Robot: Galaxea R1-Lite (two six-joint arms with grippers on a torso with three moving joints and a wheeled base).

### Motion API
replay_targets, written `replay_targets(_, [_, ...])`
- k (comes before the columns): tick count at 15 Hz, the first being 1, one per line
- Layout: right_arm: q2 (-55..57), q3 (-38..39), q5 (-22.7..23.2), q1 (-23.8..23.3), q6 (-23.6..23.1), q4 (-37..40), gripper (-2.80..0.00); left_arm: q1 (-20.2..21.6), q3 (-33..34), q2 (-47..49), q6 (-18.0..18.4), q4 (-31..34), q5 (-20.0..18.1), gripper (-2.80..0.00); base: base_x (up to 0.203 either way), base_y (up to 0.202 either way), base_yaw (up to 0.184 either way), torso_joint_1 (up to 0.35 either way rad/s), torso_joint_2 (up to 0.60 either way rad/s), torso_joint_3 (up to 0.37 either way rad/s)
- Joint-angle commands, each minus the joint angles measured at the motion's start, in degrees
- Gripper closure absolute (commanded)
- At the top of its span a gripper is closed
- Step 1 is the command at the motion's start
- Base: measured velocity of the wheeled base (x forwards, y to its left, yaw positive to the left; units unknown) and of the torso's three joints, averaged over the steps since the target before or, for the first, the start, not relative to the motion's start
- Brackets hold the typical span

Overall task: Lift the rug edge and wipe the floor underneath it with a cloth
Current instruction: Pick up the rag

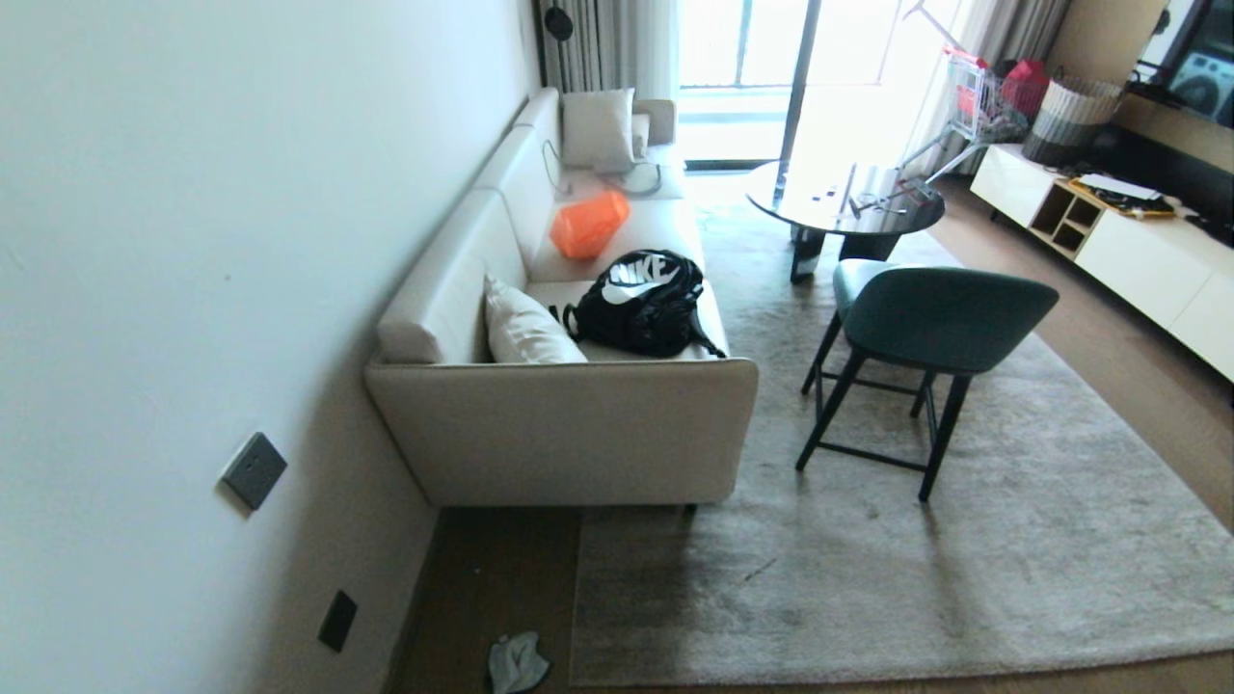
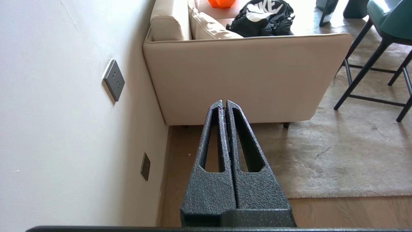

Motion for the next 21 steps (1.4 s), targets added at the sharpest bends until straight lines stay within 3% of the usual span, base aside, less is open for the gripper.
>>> replay_targets(1, [0.1, 0.0, 0.0, 0.0, 0.0, 0.0, 0.0, 0.0, 0.0, 0.0, 0.0, 0.0, 0.0, 0.0, 0.0, 0.0, 0.0, 0.0, 0.0, 0.0])
replay_targets(21, [0.1, 0.0, 0.0, 0.0, 0.0, 0.0, 0.0, 0.0, 0.0, 0.0, 0.0, 0.0, 0.0, 0.0, 0.0, 0.0, 0.0, 0.0, 0.0, 0.0])
